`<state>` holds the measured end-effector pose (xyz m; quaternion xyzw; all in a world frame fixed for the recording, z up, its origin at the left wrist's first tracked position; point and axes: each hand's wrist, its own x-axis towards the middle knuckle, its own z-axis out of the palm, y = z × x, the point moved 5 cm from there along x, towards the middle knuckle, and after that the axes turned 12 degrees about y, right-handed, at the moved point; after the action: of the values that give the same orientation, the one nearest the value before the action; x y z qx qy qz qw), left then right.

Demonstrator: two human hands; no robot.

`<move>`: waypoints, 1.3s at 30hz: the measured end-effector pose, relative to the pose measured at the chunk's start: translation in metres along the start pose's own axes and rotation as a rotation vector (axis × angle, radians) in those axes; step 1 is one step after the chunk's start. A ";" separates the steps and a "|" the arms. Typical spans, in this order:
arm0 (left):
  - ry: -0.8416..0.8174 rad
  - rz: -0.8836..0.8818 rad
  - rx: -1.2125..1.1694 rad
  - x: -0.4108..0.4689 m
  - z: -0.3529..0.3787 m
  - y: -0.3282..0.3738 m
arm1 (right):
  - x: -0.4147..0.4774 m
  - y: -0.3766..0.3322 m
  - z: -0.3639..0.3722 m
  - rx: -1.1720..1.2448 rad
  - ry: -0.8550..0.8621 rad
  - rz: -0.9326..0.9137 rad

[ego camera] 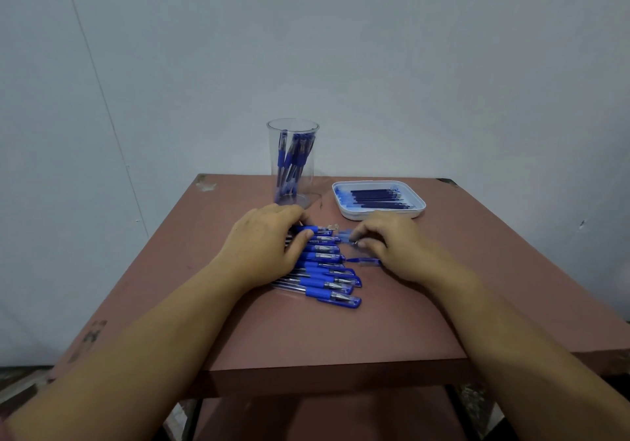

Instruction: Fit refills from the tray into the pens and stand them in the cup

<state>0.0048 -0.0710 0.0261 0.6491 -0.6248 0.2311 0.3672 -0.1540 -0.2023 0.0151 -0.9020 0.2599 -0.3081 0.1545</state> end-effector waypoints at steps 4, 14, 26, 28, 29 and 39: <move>-0.004 0.000 -0.002 0.000 -0.001 0.001 | 0.000 -0.004 0.006 -0.080 -0.129 -0.040; 0.014 0.032 -0.049 0.001 0.000 0.004 | 0.001 -0.022 -0.001 0.210 0.169 -0.062; -0.010 0.012 -0.068 0.002 0.000 0.001 | -0.003 -0.012 -0.012 0.262 0.189 0.007; -0.011 0.017 -0.075 0.002 0.001 0.002 | -0.001 -0.018 -0.004 0.246 0.129 -0.047; -0.013 0.015 -0.078 0.002 0.001 0.002 | 0.000 -0.021 0.001 0.230 0.107 -0.070; -0.022 0.012 -0.072 0.002 0.002 0.001 | 0.001 -0.015 -0.003 0.172 0.166 -0.099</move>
<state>0.0037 -0.0740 0.0268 0.6344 -0.6405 0.2036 0.3818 -0.1498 -0.1907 0.0249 -0.8686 0.1994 -0.4101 0.1939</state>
